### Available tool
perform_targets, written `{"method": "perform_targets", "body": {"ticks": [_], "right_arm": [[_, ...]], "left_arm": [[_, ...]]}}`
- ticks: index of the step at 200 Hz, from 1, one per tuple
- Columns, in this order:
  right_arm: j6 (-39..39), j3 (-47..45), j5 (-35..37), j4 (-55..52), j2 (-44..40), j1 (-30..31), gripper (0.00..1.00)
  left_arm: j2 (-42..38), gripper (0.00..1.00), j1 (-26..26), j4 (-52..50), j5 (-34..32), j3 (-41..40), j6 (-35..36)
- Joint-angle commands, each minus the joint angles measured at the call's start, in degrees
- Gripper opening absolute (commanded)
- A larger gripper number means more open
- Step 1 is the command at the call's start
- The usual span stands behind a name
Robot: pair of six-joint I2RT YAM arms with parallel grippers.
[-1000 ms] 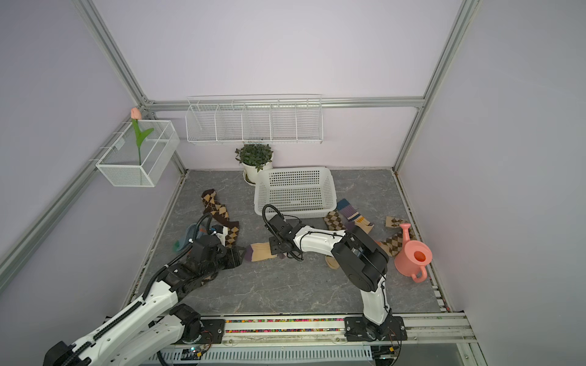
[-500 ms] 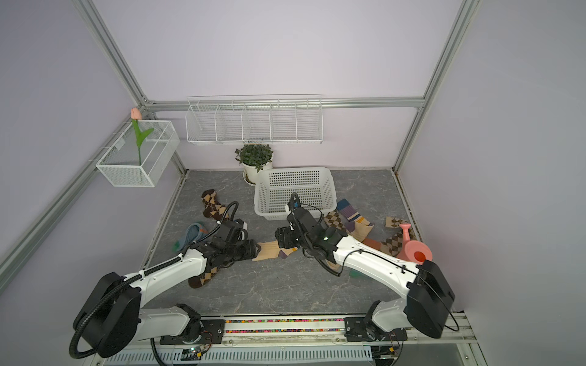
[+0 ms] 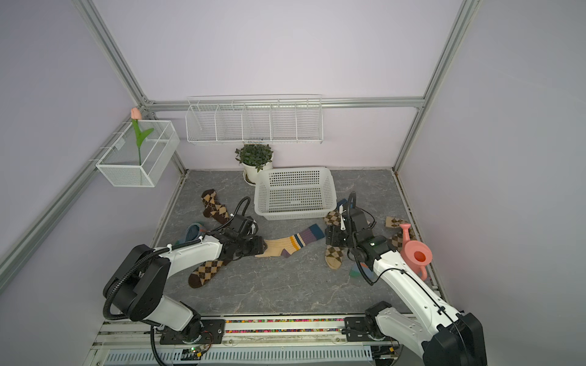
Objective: Place the socks together as a pair
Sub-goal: Adjust the sock at the center of the board, then pick up the sock at the center of the board.
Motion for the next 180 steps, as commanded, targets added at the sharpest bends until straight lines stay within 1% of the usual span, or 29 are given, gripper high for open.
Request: {"method": "perform_targets", "body": {"ticks": [1,10,23,54,63,76,92,112,118,121,129,144,155,180], "right_arm": [[-2.74,-1.02,-4.0,-0.27,-0.5,-3.16,0.75],[-3.06,-1.02,-5.07,0.03,-0.33,-4.55,0.75],[-3.52,-0.94,-6.87,0.58,-0.19,-5.85,0.75],[-5.24,0.53,-13.65,-0.06,2.24,-5.05,0.71],[-6.06,0.94,-13.22,-1.26,2.5,-3.91,0.7],[-6.71,1.0,-10.18,-2.71,2.29,-3.56,0.7],[-6.91,1.14,-6.4,-3.11,2.45,-5.63,0.7],[-6.85,2.52,-6.87,-1.01,5.64,-10.67,0.7],[-7.08,3.48,-6.6,-0.6,7.38,-11.26,0.7],[-7.22,4.12,-6.5,-0.42,8.23,-13.18,0.7],[-7.56,5.09,-6.53,-0.01,10.6,-15.25,0.68],[-8.33,9.8,-6.82,0.58,14.63,-18.3,0.67],[-9.25,12.7,-5.69,-0.4,17.56,-19.8,0.66],[-12.21,19.83,-3.01,-5.22,25.13,-21.2,0.66]], "left_arm": [[0.74,0.56,0.09,-6.47,-4.74,4.67,3.74],[1.56,0.56,0.54,-8.7,-6.2,6.45,5.05],[3.47,0.56,1.63,-10.63,-6.66,8.73,6.77],[8.0,0.56,2.91,-12.45,-5.2,13.29,9.99],[8.32,0.56,2.93,-12.6,-5.24,14.09,10.59],[7.48,0.56,2.87,-12.5,-6.12,14.4,10.92],[4.58,0.56,2.83,-11.82,-7.79,13.56,10.73],[-1.23,0.55,2.72,-10.2,-8.91,10.88,9.54],[-3.25,0.55,2.69,-9.8,-9.06,9.96,9.17],[-4.27,0.56,2.56,-9.66,-9.08,9.47,8.97],[-7.01,0.56,2.3,-9.5,-9.58,8.4,8.6],[-11.97,0.56,1.81,-9.83,-10.55,6.52,8.04],[-15.65,0.56,1.72,-9.99,-10.91,4.98,7.61],[-22.52,0.56,1.72,-10.03,-11.41,1.68,7.5]]}}
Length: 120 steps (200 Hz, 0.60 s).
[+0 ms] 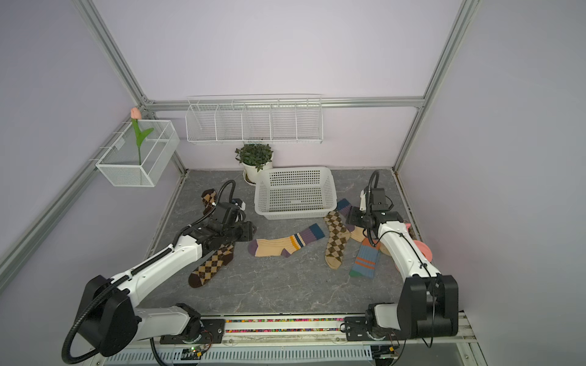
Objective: Place the socks together as a pair
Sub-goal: Pick up the sock at the center of the board.
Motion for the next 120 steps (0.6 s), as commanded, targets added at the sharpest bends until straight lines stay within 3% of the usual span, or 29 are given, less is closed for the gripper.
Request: {"method": "perform_targets", "body": {"ticks": [1,50,120], "right_arm": [[-4.06,5.33,2.69,-3.7,5.46,-0.96,0.66],[-7.96,7.28,6.82,-10.12,10.72,-1.34,0.7],[-9.02,7.24,13.4,-14.21,18.05,0.19,0.69]], "left_arm": [[-4.96,0.56,-0.09,-0.43,-1.92,-3.1,-1.15],[-12.02,0.57,-0.09,0.14,-1.37,-7.04,-0.7],[-12.35,0.57,-0.09,0.53,0.88,-7.47,-1.11]]}}
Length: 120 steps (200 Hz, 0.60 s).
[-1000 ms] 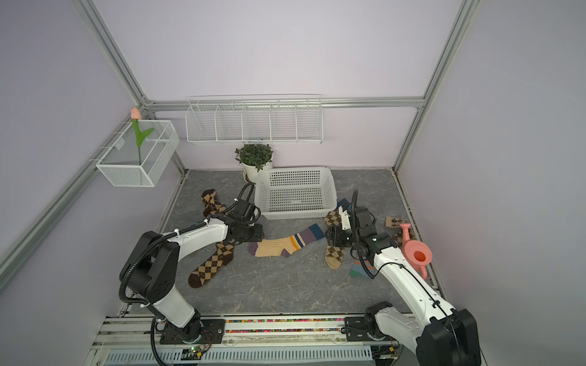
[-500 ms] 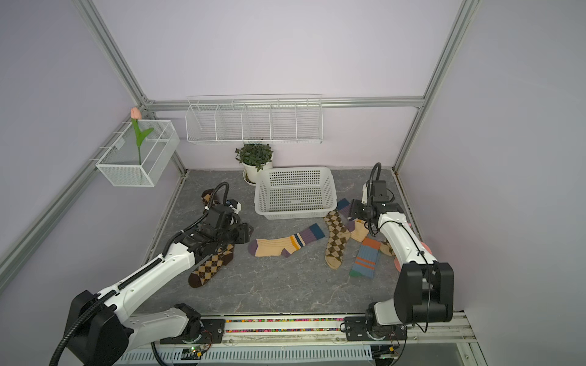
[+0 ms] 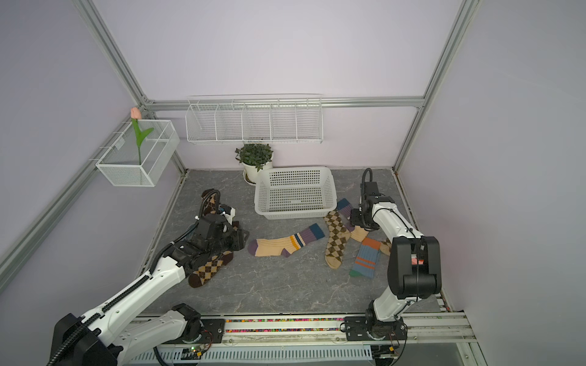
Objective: Place the socks together as a pair
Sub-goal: Pick up the sock at the center of the board.
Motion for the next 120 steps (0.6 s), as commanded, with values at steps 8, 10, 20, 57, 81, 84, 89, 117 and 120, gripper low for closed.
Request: {"method": "perform_targets", "body": {"ticks": [8,10,20,57,81,84,89,117,120], "right_arm": [[-1.66,0.01,4.91,-2.22,3.18,0.5,0.69],[-1.74,0.01,5.22,-2.09,3.28,0.53,0.68],[-1.98,0.1,6.94,-1.78,4.02,0.51,0.68],[-2.04,1.79,7.7,-1.54,7.65,0.57,0.57],[-1.93,2.54,7.09,-1.42,9.32,0.51,0.37],[-1.84,2.56,7.03,-1.34,9.28,0.46,0.34],[-1.81,2.47,6.99,-1.25,9.05,0.49,0.28],[-1.59,1.13,6.21,-0.23,3.94,0.36,0.07],[-1.52,0.95,5.95,-0.15,3.18,0.35,0.07]], "left_arm": [[-0.87,0.57,-0.14,0.35,0.84,-0.57,-1.05],[-0.96,0.57,-0.1,0.33,0.86,-0.6,-0.99],[-1.32,0.57,-0.09,0.41,1.0,-0.8,-1.31],[-1.17,0.56,-0.1,-0.07,1.1,-0.34,-1.76],[-1.51,0.56,-0.16,-0.25,1.33,0.01,-2.02],[-1.58,0.56,-0.1,-0.33,1.33,0.0,-2.08],[-1.7,0.56,-0.1,-0.44,1.29,0.08,-2.11],[-2.67,0.56,-0.09,-1.17,1.71,0.98,-2.16],[-2.79,0.56,-0.1,-1.3,1.92,1.1,-2.07]]}}
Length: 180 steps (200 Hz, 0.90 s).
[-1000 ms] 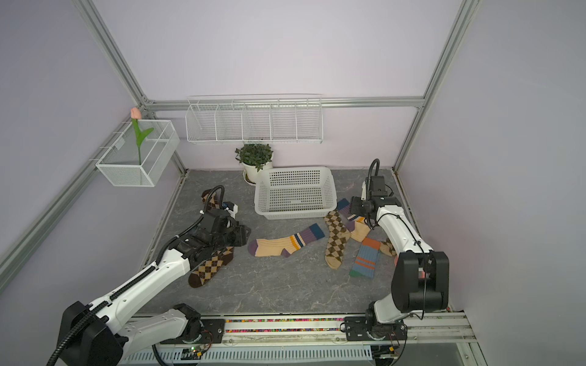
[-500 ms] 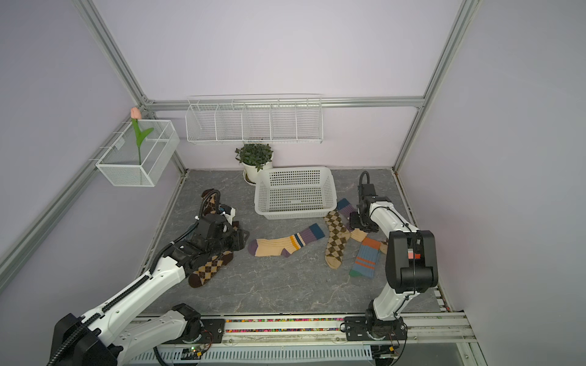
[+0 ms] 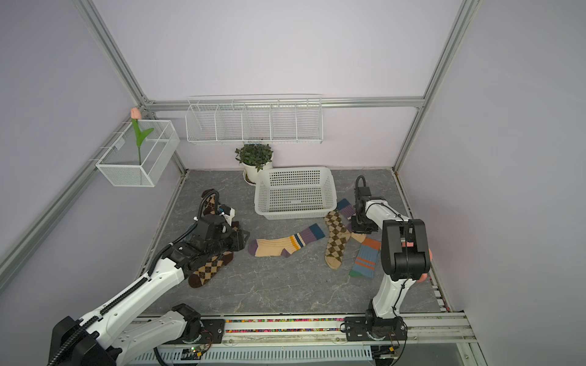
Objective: Place the socks together as a pair
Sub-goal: Pick up the sock at the center of the board.
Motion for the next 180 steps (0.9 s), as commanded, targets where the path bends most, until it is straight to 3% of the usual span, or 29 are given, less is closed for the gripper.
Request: {"method": "perform_targets", "body": {"ticks": [1,39,82,128,146,180], "right_arm": [[0.13,-0.63,-0.88,0.47,-5.26,0.03,0.07],[0.63,-0.93,-4.36,-1.57,-15.37,-0.01,0.07],[1.1,0.72,-15.61,-5.31,-26.65,1.07,0.07],[1.43,2.21,-23.98,-9.0,-35.48,6.63,0.07],[1.86,2.89,-28.15,-9.67,-37.87,8.21,0.07],[4.02,2.18,-35.26,-7.32,-41.4,12.22,0.07]], "left_arm": [[-1.56,0.56,-0.1,-1.25,0.88,1.43,-0.8],[-0.44,0.56,-0.09,-2.39,3.77,5.14,-1.91],[0.82,0.57,-0.15,2.3,11.12,8.34,-4.53],[5.17,0.67,-0.73,9.78,22.56,14.88,-7.37],[7.37,0.76,-2.97,9.36,22.43,19.17,-6.13],[11.15,0.77,-7.01,9.18,22.14,24.15,-5.63]]}}
